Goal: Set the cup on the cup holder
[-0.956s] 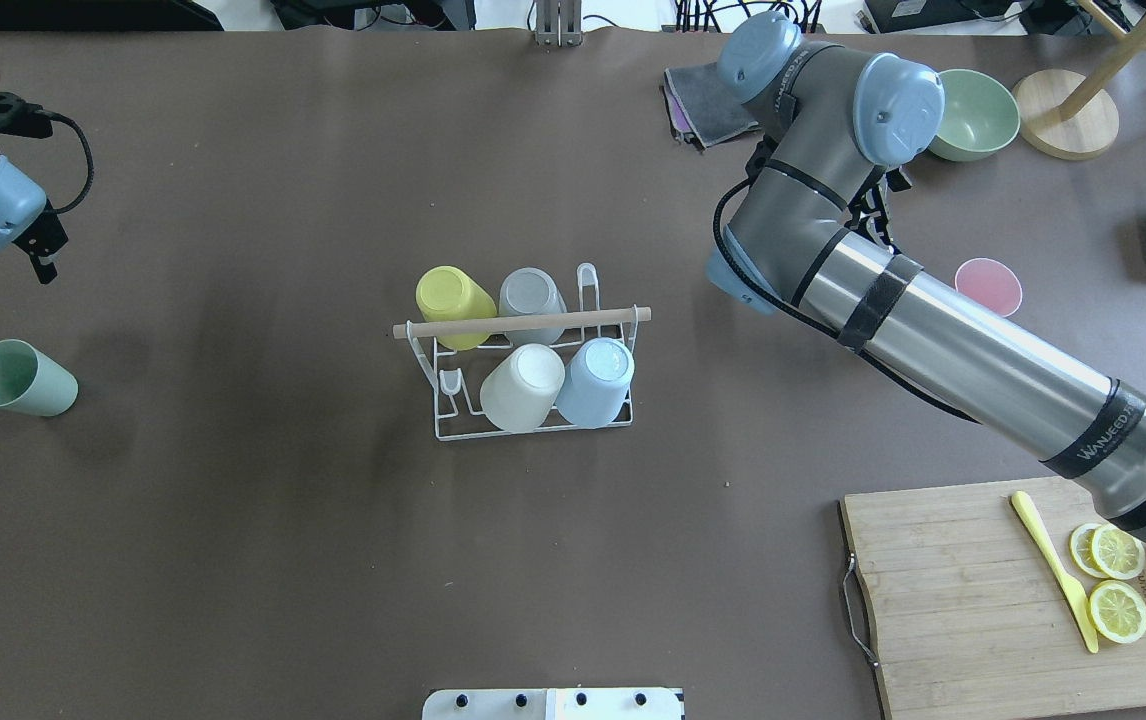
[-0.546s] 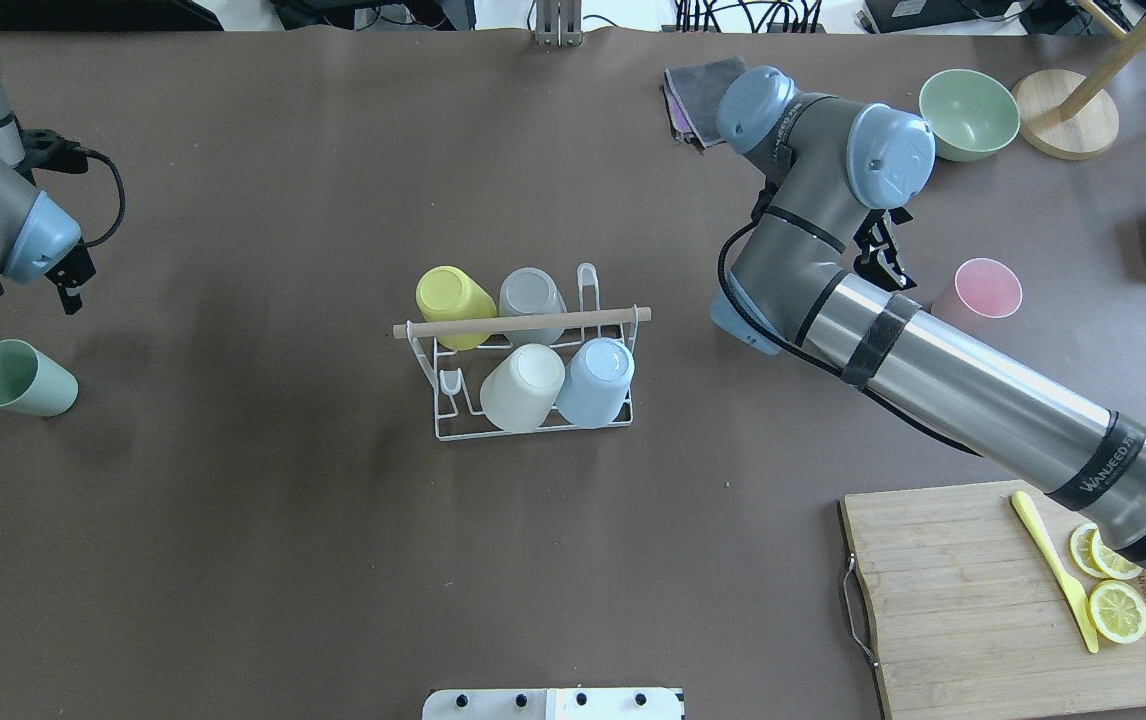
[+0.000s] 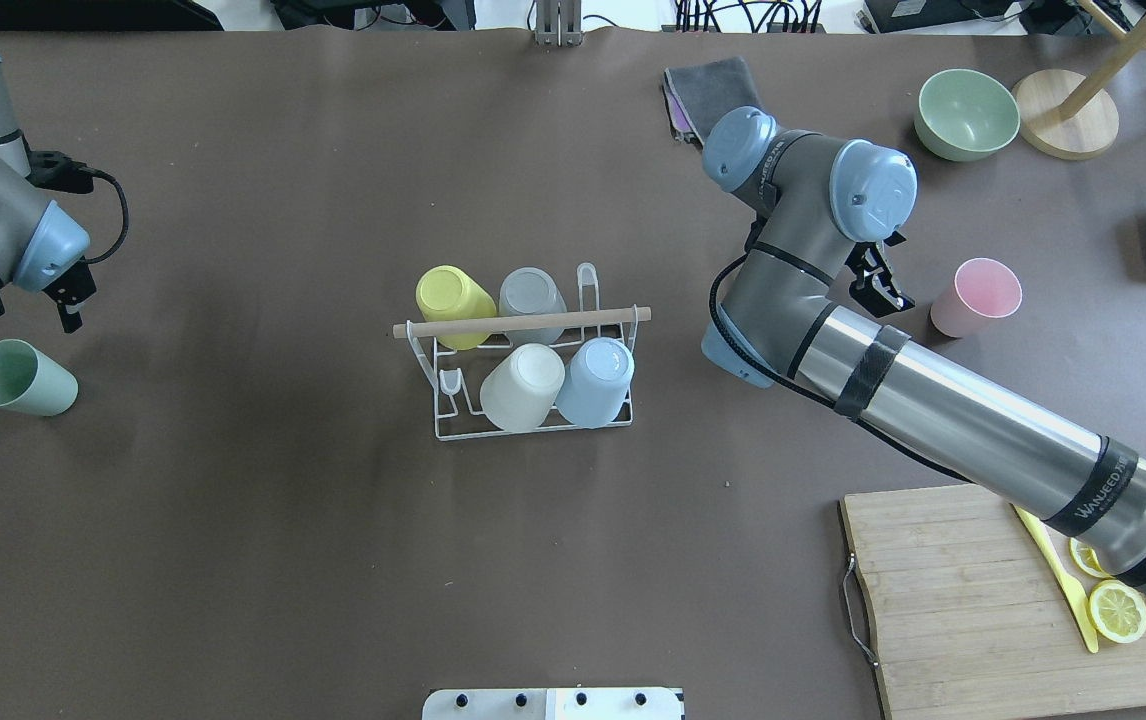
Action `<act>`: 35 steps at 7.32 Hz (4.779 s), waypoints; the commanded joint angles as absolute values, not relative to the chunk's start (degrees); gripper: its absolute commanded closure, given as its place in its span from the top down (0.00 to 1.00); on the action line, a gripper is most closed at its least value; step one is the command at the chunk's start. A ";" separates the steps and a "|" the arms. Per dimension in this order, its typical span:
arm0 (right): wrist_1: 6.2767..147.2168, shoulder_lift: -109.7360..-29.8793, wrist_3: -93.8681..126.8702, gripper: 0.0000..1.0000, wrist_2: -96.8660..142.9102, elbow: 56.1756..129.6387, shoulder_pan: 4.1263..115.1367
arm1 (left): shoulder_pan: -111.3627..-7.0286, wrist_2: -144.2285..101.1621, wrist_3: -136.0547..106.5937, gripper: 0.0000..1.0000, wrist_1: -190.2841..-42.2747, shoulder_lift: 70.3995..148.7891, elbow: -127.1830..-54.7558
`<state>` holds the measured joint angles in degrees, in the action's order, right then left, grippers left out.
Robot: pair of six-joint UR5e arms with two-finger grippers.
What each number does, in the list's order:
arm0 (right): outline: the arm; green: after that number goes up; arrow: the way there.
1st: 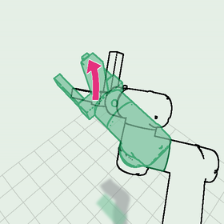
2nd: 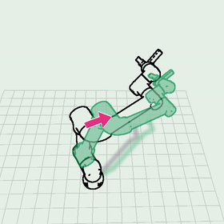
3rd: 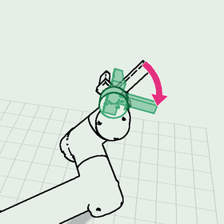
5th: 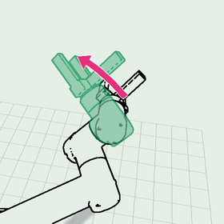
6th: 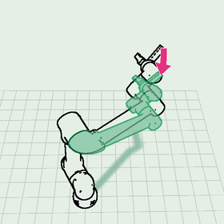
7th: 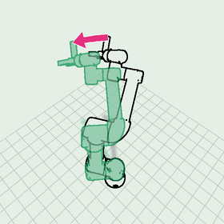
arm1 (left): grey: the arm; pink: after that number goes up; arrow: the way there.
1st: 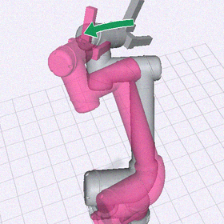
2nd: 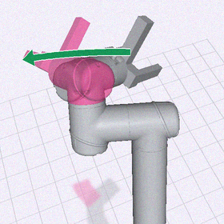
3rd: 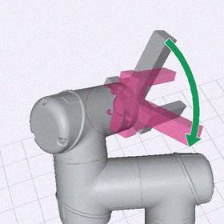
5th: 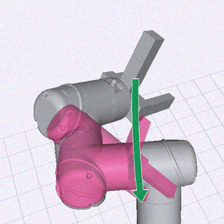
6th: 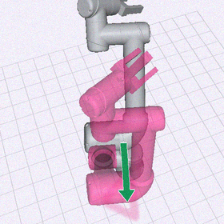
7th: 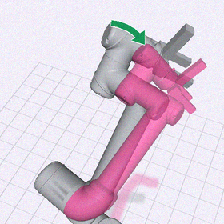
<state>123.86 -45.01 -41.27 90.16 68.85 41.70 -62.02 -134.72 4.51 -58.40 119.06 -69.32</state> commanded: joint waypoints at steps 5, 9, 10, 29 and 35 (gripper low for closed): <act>127.96 -51.06 -35.69 1.00 88.68 77.17 40.52 | -58.98 -134.56 10.10 0.98 -55.55 119.97 -66.46; 127.53 -52.12 -34.81 1.00 87.01 76.99 39.55 | -57.22 -134.03 11.77 0.98 -52.13 122.95 -62.67; 127.53 -52.38 -34.89 1.00 87.01 76.99 39.55 | -56.43 -133.60 12.91 0.98 -50.38 123.48 -62.41; 117.96 -60.02 -35.15 0.99 84.02 78.13 41.57 | -53.09 -128.41 15.73 0.98 -46.41 122.78 -62.31; 117.86 -61.96 -34.54 0.88 84.02 80.07 41.75 | -53.09 -128.41 16.61 0.98 -45.88 122.34 -62.75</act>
<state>117.88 -61.55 -34.65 84.10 79.63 41.82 -53.09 -128.41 16.60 -45.88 122.44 -62.71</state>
